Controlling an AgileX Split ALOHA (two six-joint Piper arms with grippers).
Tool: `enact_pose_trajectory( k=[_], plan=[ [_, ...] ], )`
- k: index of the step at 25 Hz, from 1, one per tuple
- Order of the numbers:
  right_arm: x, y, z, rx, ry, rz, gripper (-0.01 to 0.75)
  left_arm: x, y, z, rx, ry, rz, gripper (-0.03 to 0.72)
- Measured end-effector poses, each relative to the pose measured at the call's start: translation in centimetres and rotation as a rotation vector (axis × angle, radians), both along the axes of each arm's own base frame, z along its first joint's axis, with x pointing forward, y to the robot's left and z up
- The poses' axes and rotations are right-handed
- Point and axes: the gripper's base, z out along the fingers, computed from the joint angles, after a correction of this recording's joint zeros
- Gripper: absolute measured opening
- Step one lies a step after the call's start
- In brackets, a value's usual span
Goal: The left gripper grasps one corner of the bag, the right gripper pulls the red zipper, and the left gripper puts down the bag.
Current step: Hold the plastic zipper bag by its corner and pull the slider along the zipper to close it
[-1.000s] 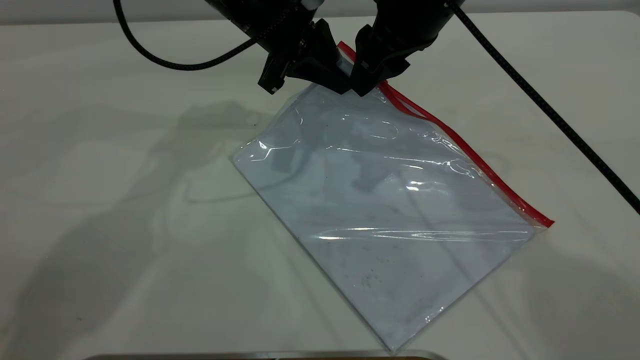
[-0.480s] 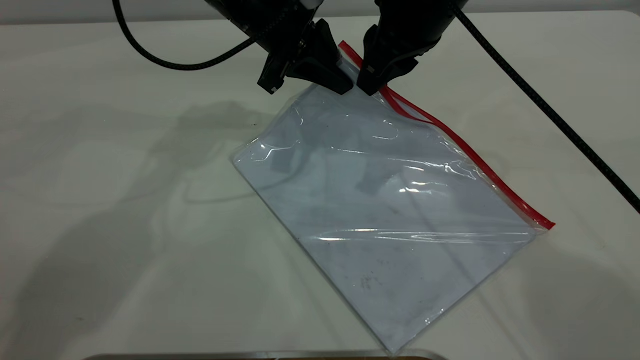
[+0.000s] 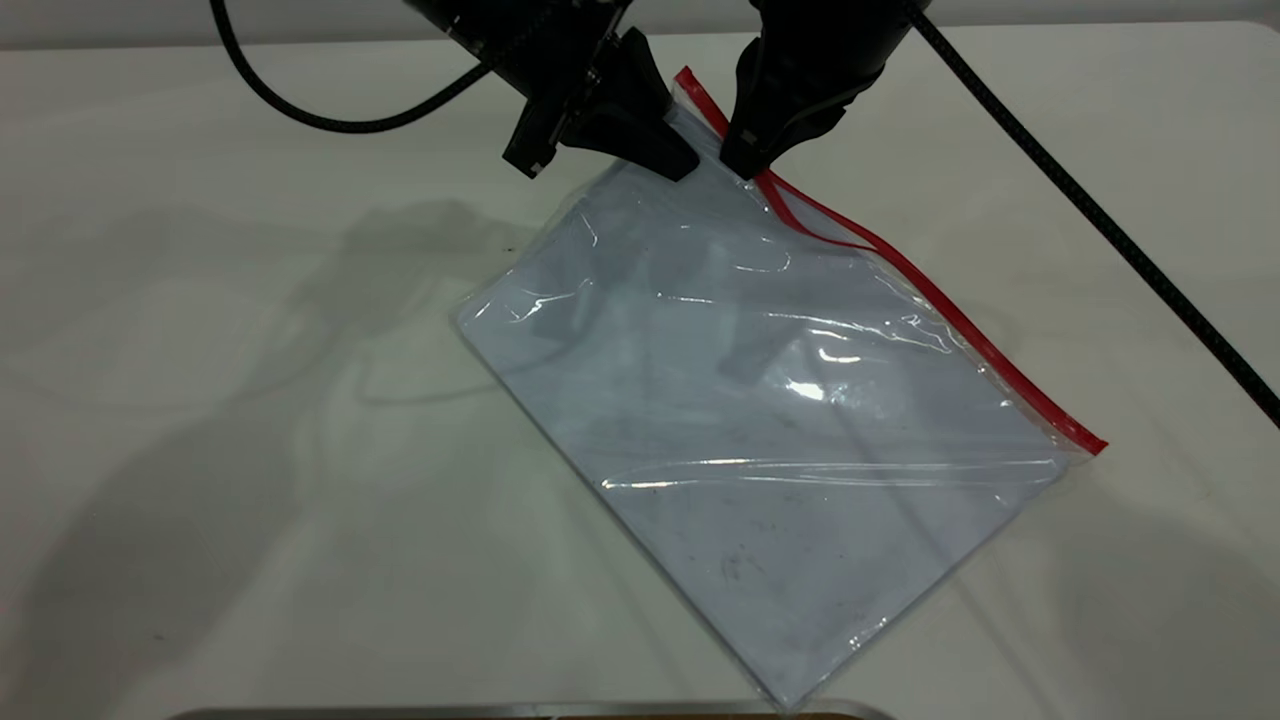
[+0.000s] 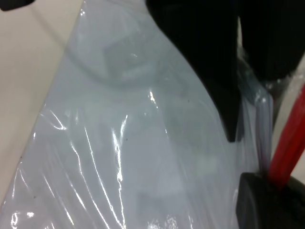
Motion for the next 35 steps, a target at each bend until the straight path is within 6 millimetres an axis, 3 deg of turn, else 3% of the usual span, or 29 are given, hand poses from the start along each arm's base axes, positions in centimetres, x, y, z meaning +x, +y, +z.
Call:
enact_pose_trajectory(
  k=[13, 21, 27, 35],
  plan=[
    [1.4, -7.2, -0.3, 0.028, 0.201, -0.179, 0.029, 1.2, 1.9, 1.1, -0.073, 0.076, 0.118, 0.053],
    [0.6, -11.4, -0.6, 0.004, 0.408, -0.234, 0.03, 1.9, 3.3, 0.9, -0.023, 0.111, 0.213, 0.053],
    [-0.6, -13.6, -0.7, -0.09, 0.573, -0.291, 0.033, 2.0, 4.0, 0.1, 0.099, 0.13, 0.26, 0.053],
    [-1.0, -13.8, -0.7, -0.119, 0.622, -0.341, 0.039, 1.9, 4.2, -0.1, 0.134, 0.152, 0.263, 0.053]
  ],
)
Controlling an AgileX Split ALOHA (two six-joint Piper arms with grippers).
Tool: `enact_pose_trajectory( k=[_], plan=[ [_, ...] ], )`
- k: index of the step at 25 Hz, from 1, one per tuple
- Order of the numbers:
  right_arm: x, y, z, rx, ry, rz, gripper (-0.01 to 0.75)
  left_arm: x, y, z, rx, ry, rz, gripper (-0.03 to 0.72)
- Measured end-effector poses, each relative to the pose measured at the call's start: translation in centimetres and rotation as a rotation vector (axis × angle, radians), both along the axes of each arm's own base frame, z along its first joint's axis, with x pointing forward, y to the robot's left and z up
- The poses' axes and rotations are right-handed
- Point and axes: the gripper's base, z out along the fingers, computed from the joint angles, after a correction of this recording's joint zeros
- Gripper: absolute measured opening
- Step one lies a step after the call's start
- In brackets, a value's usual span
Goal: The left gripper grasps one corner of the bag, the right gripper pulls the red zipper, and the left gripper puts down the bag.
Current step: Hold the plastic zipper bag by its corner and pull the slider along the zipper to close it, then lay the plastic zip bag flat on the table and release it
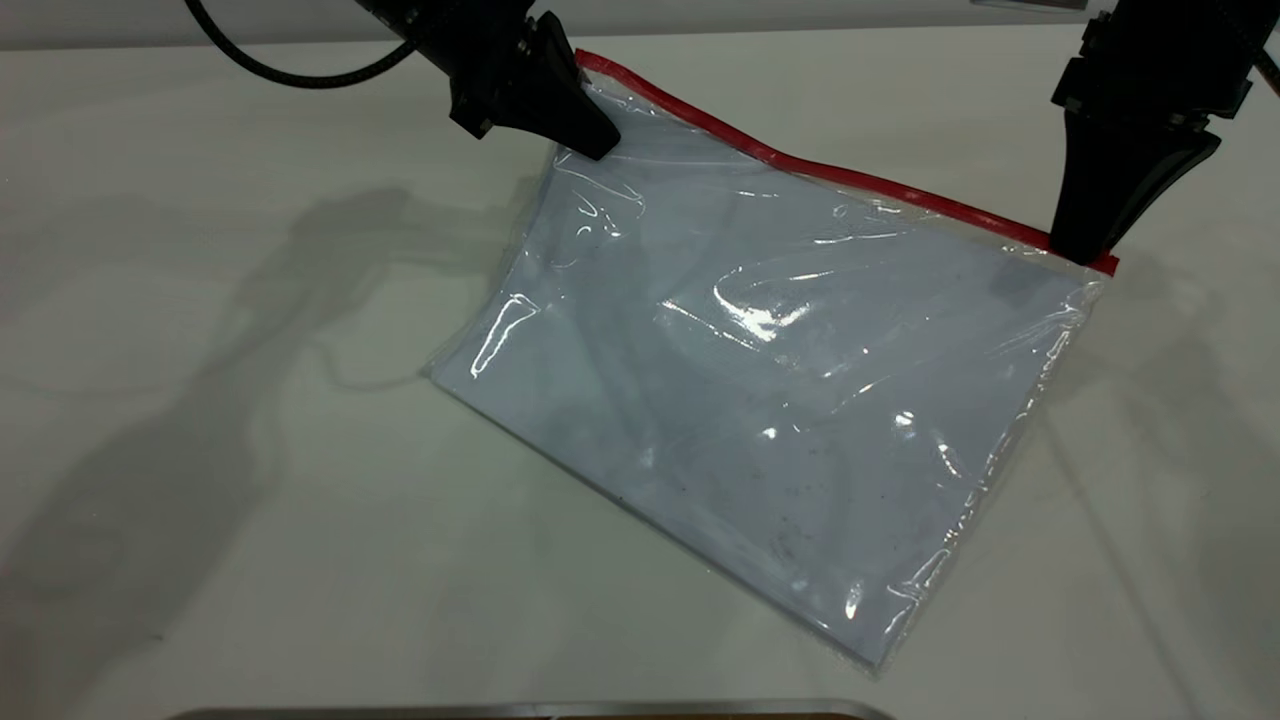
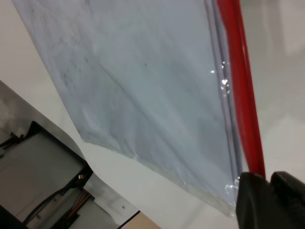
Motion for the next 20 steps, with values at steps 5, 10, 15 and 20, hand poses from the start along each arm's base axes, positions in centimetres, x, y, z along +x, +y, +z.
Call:
enact_pose_trajectory(
  k=[5, 10, 15, 20],
  plan=[
    [0.4, 0.0, -0.1, -0.009, -0.037, -0.023, 0.056, 0.0, 0.0, 0.0, 0.007, -0.006, -0.004, 0.053],
    [0.8, -0.3, -0.2, -0.029, -0.086, -0.037, 0.207, 0.2, 0.6, -0.3, 0.048, -0.03, -0.007, 0.073],
    [1.4, -0.4, -0.2, -0.034, -0.14, -0.051, 0.473, 0.5, 0.8, -0.2, 0.033, -0.027, 0.029, 0.249],
    [1.9, -0.5, -0.3, -0.04, -0.202, -0.066, 0.613, 1.0, 0.9, -0.2, 0.041, 0.009, 0.141, 0.505]
  ],
)
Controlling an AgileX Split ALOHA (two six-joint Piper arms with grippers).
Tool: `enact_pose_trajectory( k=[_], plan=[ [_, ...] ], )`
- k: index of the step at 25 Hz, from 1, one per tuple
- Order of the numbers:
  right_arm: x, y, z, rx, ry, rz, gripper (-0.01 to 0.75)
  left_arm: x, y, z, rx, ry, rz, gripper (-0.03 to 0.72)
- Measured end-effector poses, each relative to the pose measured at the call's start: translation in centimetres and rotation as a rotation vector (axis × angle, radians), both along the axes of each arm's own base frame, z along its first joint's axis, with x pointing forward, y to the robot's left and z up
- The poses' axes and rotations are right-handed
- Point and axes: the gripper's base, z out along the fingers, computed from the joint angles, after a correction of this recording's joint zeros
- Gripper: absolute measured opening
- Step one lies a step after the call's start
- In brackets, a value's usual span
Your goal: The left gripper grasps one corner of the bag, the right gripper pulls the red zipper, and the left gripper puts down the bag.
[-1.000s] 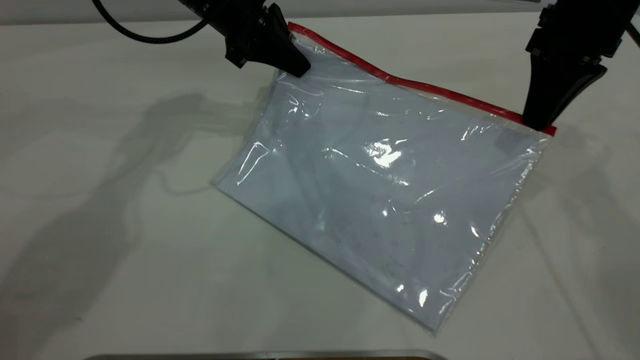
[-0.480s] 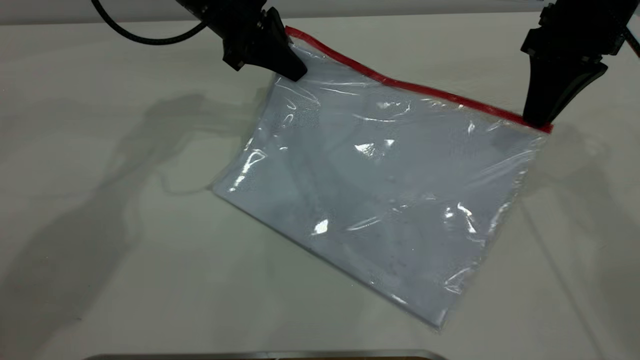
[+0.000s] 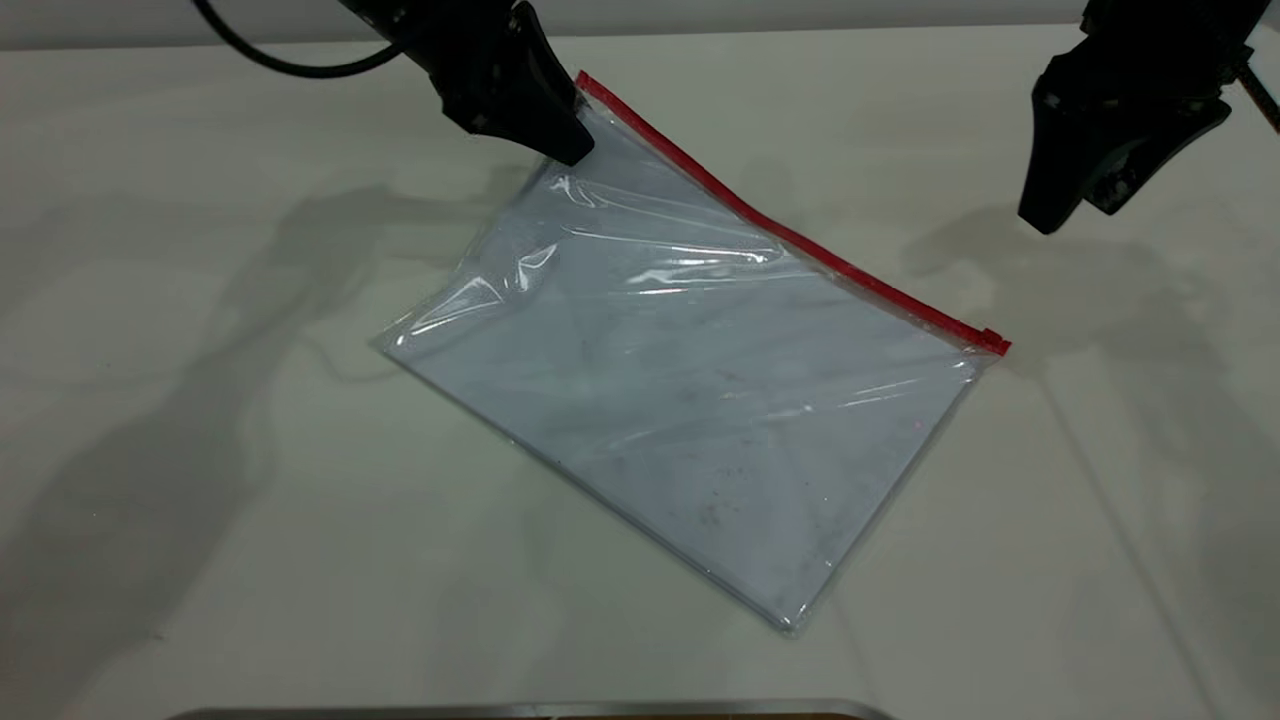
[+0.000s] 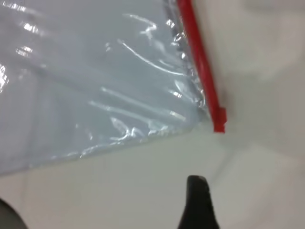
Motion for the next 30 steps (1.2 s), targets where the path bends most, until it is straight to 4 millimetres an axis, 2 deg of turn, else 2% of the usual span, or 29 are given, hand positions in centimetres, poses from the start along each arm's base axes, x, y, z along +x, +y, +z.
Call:
enact_pose_trajectory(
  k=[2, 4, 7, 9, 12, 16, 19, 23, 26, 30],
  plan=[
    [0.1, 0.0, 0.0, -0.001, -0.013, -0.003, 0.615, 0.4, 0.2, 0.8, 0.02, -0.01, 0.061, 0.573],
    [0.2, 0.0, 0.2, -0.002, -0.025, -0.004, 0.602, 0.9, 0.3, 2.3, 0.023, -0.019, 0.142, 0.609],
    [1.0, 0.0, 1.4, 0.001, -0.07, -0.003, 0.571, 1.2, 0.4, 5.4, 0.013, -0.013, 0.25, 0.619],
    [1.9, 0.1, 3.0, 0.005, -0.124, -0.001, 0.561, 1.2, 0.7, 7.5, 0.021, -0.006, 0.308, 0.619],
    [3.1, 0.2, 7.4, 0.016, -0.249, 0.001, 0.56, 0.9, 1.3, 10.7, 0.056, 0.013, 0.41, 0.616],
    [2.8, 0.2, 15.6, 0.037, -0.442, 0.006, 0.558, 0.0, 2.7, 16.1, 0.12, 0.015, 0.59, 0.604],
    [0.6, 0.1, 22.0, 0.054, -0.58, 0.003, 0.558, -1.6, 4.0, 20.7, 0.172, 0.012, 0.728, 0.587],
    [-4.7, -0.3, 30.2, 0.09, -0.749, -0.005, 0.557, -5.0, 6.1, 26.4, 0.271, 0.016, 0.858, 0.584],
    [-8.8, -0.4, 34.6, 0.141, -0.828, -0.008, 0.557, -8.1, 7.4, 29.8, 0.346, 0.041, 0.898, 0.582],
    [-14.0, -0.5, 38.0, 0.191, -0.854, -0.011, 0.557, -10.5, 8.2, 33.4, 0.309, -0.028, 0.931, 0.582]
  ],
)
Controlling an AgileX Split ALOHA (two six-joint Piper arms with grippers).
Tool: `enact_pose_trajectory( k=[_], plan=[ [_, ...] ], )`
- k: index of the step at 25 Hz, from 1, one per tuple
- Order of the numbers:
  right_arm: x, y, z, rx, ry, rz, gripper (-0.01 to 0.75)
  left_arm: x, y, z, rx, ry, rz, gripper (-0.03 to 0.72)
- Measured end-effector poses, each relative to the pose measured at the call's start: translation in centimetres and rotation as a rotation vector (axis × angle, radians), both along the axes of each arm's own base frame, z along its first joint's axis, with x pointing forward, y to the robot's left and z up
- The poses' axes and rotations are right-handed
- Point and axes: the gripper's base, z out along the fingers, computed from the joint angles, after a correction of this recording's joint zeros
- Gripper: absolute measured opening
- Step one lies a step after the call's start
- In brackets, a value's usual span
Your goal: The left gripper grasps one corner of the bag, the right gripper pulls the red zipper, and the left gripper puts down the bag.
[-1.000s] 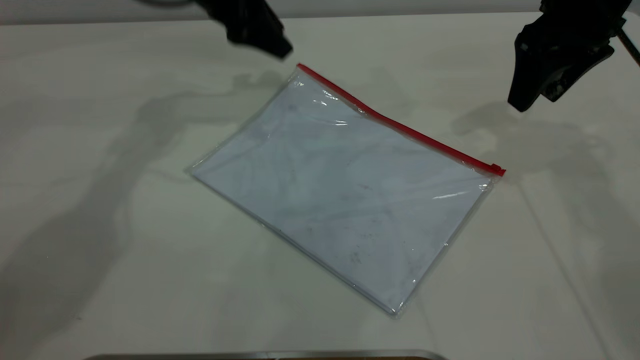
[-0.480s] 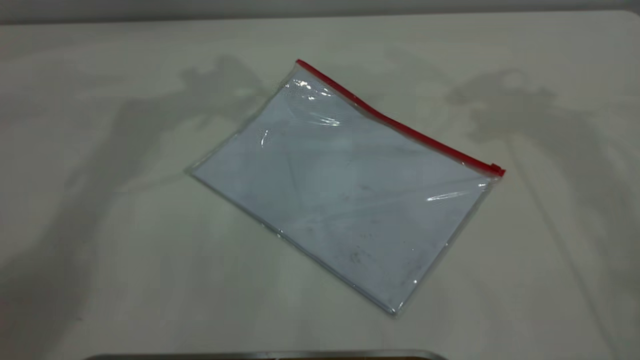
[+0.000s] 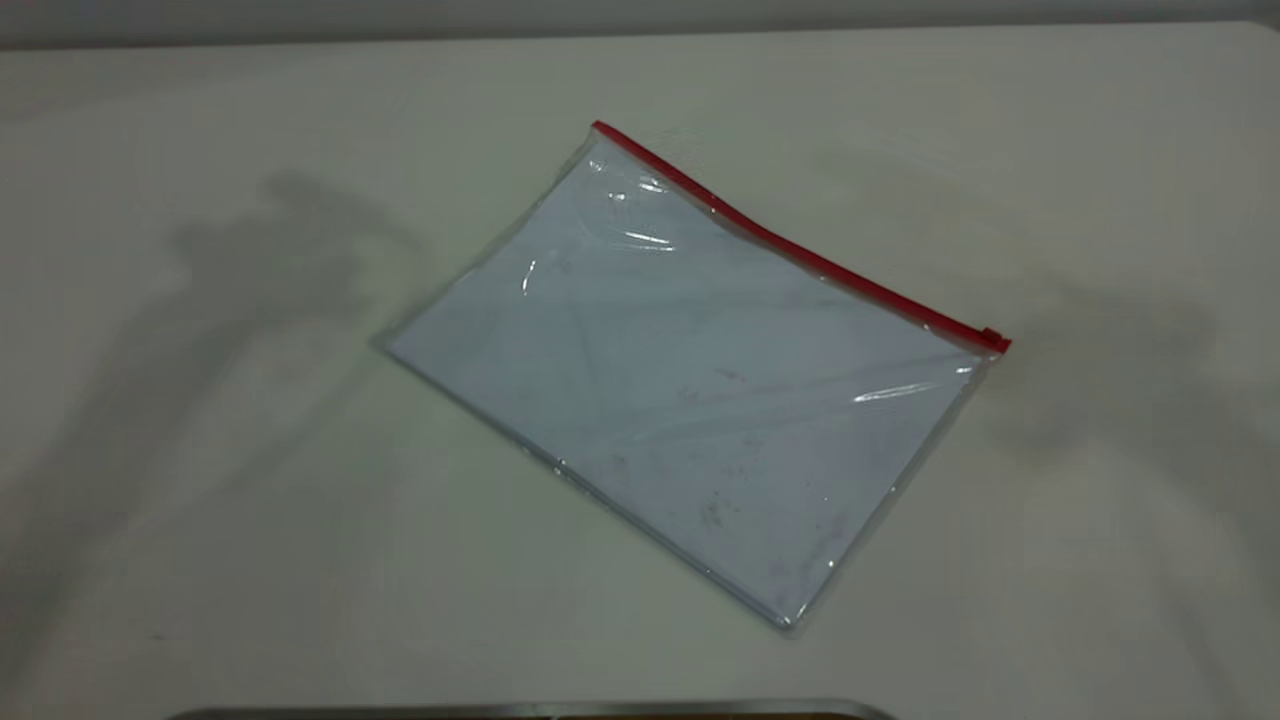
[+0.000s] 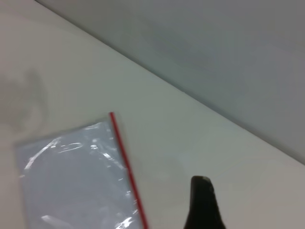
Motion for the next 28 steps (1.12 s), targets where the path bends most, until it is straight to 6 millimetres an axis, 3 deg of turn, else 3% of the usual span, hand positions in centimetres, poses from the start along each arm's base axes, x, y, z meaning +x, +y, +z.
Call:
enact_pose_trajectory(
  k=[6, 12, 15, 20, 24, 28],
  plan=[
    [-7.9, -0.6, 2.6, 0.041, -0.035, -0.001, 0.557, -2.5, 0.6, 3.3, -0.052, -0.077, 0.062, 0.582],
    [-16.1, -1.3, 1.3, 0.069, -0.055, -0.008, 0.557, -7.0, 1.7, 5.3, -0.119, -0.102, 0.153, 0.581],
    [-20.3, -1.7, -0.6, 0.08, -0.087, -0.01, 0.557, -11.1, 2.6, 5.7, -0.134, -0.106, 0.171, 0.58],
    [-25.7, -2.2, -5.5, 0.094, -0.117, -0.014, 0.557, -18.3, 4.3, 4.2, -0.144, -0.093, 0.194, 0.58],
    [-27.9, -2.4, -9.9, 0.098, -0.111, -0.023, 0.557, -23.9, 5.6, 2.2, -0.149, -0.108, 0.193, 0.58],
    [-28.8, -2.8, -14.1, 0.072, -0.089, -0.046, 0.557, -28.5, 6.7, -0.3, -0.16, -0.137, 0.191, 0.58]
  ],
)
